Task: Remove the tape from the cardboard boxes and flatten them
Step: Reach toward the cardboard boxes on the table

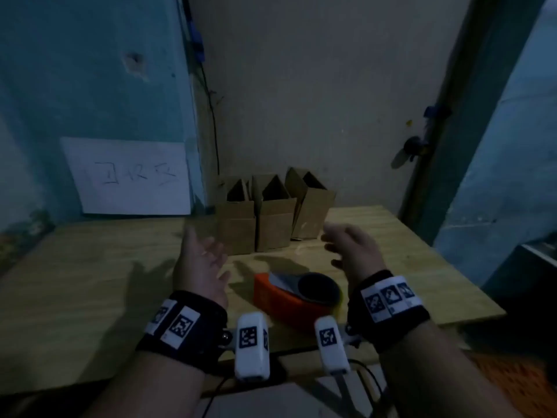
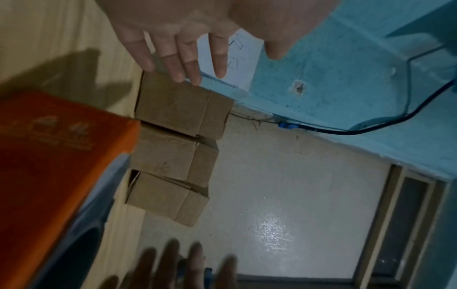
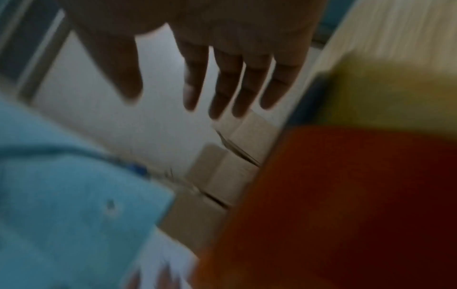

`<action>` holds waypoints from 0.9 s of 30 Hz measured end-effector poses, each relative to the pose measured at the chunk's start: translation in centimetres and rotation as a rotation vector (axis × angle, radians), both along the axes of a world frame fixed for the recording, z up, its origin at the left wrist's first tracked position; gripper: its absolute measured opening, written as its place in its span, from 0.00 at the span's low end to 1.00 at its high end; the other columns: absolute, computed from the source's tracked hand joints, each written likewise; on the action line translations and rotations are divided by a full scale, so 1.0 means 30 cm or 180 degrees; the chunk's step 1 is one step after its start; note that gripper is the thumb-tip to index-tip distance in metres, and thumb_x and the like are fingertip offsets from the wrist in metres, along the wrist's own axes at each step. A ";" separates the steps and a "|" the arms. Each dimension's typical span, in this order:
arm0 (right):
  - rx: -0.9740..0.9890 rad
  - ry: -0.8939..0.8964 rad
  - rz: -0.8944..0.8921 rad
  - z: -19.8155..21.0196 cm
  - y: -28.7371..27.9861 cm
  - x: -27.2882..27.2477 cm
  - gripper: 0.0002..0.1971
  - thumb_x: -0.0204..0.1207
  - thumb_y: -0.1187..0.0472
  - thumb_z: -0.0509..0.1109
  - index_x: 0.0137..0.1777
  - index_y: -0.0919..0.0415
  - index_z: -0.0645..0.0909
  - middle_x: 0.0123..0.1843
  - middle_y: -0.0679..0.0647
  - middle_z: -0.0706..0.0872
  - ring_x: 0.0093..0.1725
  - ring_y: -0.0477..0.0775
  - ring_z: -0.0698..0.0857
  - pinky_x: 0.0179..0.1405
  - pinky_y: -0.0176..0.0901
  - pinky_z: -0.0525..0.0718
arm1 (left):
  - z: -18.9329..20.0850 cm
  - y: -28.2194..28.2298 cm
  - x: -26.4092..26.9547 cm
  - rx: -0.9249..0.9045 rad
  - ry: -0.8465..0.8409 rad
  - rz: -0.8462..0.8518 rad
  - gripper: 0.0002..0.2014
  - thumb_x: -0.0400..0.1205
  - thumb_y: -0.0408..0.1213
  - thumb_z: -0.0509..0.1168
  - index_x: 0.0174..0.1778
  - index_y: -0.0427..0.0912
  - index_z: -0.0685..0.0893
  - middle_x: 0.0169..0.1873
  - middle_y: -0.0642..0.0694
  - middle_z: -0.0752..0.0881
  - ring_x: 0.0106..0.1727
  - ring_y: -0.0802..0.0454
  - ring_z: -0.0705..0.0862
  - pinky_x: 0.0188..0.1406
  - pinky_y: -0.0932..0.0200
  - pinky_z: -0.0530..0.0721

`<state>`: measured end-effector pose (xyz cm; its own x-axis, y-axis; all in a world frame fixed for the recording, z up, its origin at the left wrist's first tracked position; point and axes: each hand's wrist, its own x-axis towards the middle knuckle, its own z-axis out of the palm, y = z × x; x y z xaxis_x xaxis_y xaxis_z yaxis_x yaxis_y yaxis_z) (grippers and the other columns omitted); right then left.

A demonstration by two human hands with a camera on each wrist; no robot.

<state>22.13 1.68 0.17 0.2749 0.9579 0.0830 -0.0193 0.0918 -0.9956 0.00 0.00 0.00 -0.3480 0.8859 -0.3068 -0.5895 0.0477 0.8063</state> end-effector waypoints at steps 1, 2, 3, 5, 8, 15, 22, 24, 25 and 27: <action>-0.0138 -0.0527 0.0233 -0.003 -0.003 -0.006 0.13 0.73 0.46 0.79 0.49 0.53 0.87 0.49 0.52 0.90 0.53 0.55 0.88 0.49 0.49 0.83 | -0.005 0.002 0.005 -0.0003 -0.0054 -0.0074 0.35 0.86 0.69 0.56 0.77 0.44 0.79 0.75 0.40 0.82 0.74 0.43 0.79 0.74 0.41 0.69; -0.0246 -0.1152 0.0509 -0.005 0.002 -0.011 0.14 0.70 0.45 0.82 0.50 0.50 0.87 0.51 0.50 0.89 0.55 0.54 0.87 0.50 0.46 0.83 | -0.012 0.008 0.007 -0.0055 -0.0062 -0.0098 0.35 0.86 0.68 0.56 0.77 0.43 0.79 0.76 0.39 0.81 0.76 0.42 0.77 0.77 0.40 0.68; -0.0490 -0.1634 0.0886 -0.016 0.007 -0.012 0.18 0.67 0.43 0.84 0.53 0.47 0.86 0.55 0.47 0.88 0.58 0.52 0.86 0.52 0.46 0.83 | -0.015 0.012 0.009 -0.0026 -0.0046 -0.0106 0.34 0.87 0.68 0.56 0.77 0.43 0.79 0.77 0.38 0.81 0.77 0.42 0.77 0.79 0.38 0.67; -0.1024 -0.2196 0.1514 -0.022 0.018 -0.023 0.30 0.62 0.42 0.86 0.64 0.40 0.82 0.64 0.42 0.80 0.65 0.50 0.81 0.60 0.49 0.83 | -0.017 0.025 0.016 0.0021 -0.0064 -0.0118 0.33 0.86 0.68 0.56 0.75 0.44 0.80 0.78 0.38 0.80 0.73 0.43 0.78 0.80 0.38 0.67; -0.1337 -0.2905 0.1910 -0.008 0.033 -0.044 0.46 0.58 0.44 0.89 0.77 0.39 0.73 0.75 0.45 0.76 0.74 0.57 0.79 0.69 0.59 0.83 | -0.018 0.049 0.015 0.0026 -0.0169 -0.0096 0.37 0.85 0.69 0.57 0.79 0.43 0.78 0.80 0.38 0.79 0.75 0.43 0.77 0.79 0.38 0.68; -0.1474 -0.3508 0.1693 0.002 0.102 -0.009 0.39 0.65 0.44 0.85 0.76 0.48 0.75 0.72 0.51 0.83 0.63 0.55 0.84 0.62 0.51 0.87 | -0.024 0.119 -0.006 0.0136 -0.0364 0.0030 0.35 0.85 0.68 0.58 0.78 0.44 0.77 0.79 0.38 0.79 0.73 0.43 0.78 0.71 0.43 0.71; -0.1781 -0.3600 0.0809 0.060 0.239 0.172 0.30 0.77 0.42 0.74 0.76 0.54 0.76 0.72 0.57 0.83 0.66 0.60 0.84 0.58 0.52 0.87 | -0.040 0.185 -0.017 0.0154 -0.0413 0.0154 0.34 0.87 0.66 0.58 0.81 0.44 0.75 0.76 0.41 0.80 0.70 0.45 0.77 0.68 0.46 0.73; -0.1851 -0.3679 0.0528 0.059 0.289 0.227 0.32 0.76 0.34 0.71 0.72 0.55 0.80 0.65 0.57 0.85 0.60 0.61 0.85 0.55 0.52 0.87 | -0.049 0.202 -0.012 0.0154 -0.0427 0.0164 0.36 0.86 0.66 0.58 0.83 0.44 0.74 0.77 0.40 0.79 0.71 0.45 0.77 0.69 0.46 0.73; -0.1888 -0.3684 0.0396 0.061 0.310 0.251 0.34 0.75 0.31 0.70 0.71 0.56 0.81 0.61 0.57 0.86 0.57 0.61 0.85 0.55 0.52 0.87 | -0.056 0.211 -0.012 0.0171 -0.0431 0.0179 0.36 0.86 0.67 0.58 0.83 0.43 0.74 0.77 0.41 0.79 0.71 0.45 0.77 0.70 0.46 0.73; -0.1978 -0.3621 0.0202 0.065 0.346 0.302 0.36 0.75 0.29 0.67 0.69 0.59 0.82 0.60 0.60 0.86 0.56 0.63 0.86 0.60 0.55 0.87 | -0.061 0.228 -0.013 0.0185 -0.0415 0.0223 0.36 0.86 0.67 0.59 0.82 0.43 0.74 0.76 0.41 0.80 0.70 0.45 0.78 0.71 0.45 0.73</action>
<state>31.17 12.05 2.12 0.2973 0.9287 -0.2218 0.8727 -0.3586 -0.3314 -0.39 6.83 -1.82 -0.3702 0.8784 -0.3024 -0.6895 -0.0417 0.7231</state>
